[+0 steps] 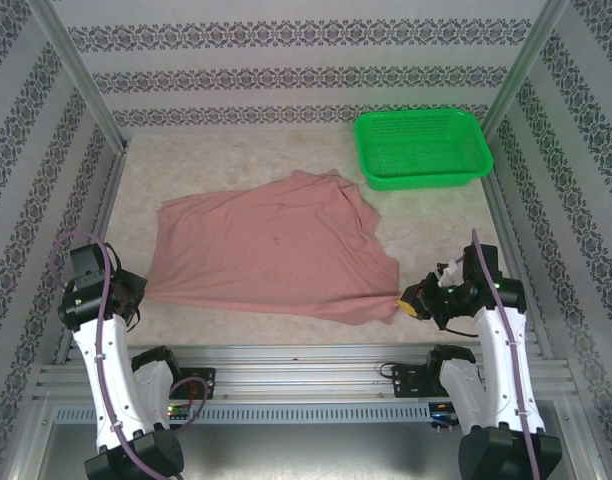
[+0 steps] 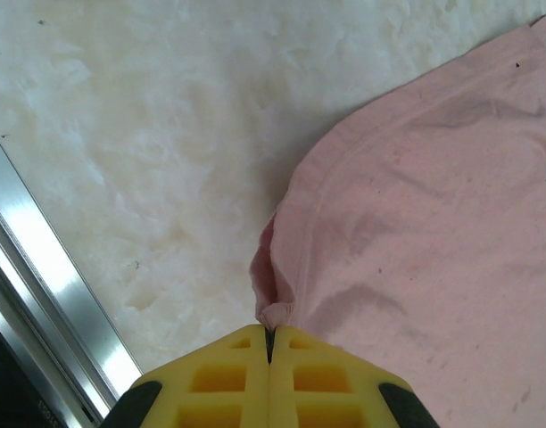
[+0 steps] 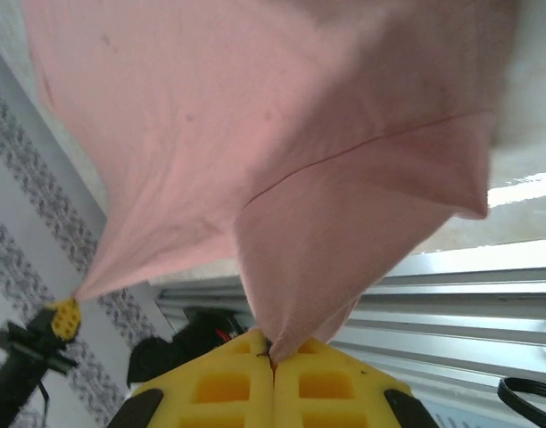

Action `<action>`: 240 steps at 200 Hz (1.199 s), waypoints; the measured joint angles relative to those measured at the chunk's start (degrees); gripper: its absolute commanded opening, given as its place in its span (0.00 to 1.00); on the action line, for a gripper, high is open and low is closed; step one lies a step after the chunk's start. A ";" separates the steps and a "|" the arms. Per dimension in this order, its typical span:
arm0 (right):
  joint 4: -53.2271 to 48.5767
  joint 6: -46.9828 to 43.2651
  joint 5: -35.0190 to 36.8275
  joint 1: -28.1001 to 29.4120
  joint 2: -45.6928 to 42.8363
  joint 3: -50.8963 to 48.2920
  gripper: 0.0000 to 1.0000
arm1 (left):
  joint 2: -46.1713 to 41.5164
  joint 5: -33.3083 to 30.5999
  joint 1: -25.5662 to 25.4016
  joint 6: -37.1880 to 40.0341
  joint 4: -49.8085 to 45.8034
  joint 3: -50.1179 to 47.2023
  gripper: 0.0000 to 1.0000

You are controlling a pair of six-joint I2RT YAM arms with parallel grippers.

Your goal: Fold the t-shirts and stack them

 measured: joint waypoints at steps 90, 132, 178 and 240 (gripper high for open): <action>11.69 -3.69 5.44 12.31 24.94 14.12 0.00 | 1.88 0.09 2.19 -1.95 2.40 -4.79 0.00; 12.92 -10.05 6.54 11.45 34.77 22.40 0.00 | 1.86 -0.72 2.99 -1.66 2.60 -4.79 0.00; 12.46 -15.39 6.56 8.59 39.93 27.61 0.00 | 3.34 -0.74 4.22 -1.49 4.04 -4.98 0.00; 11.98 -19.34 5.62 8.55 48.92 37.68 0.00 | 9.07 0.96 4.46 -1.46 8.41 -4.98 0.00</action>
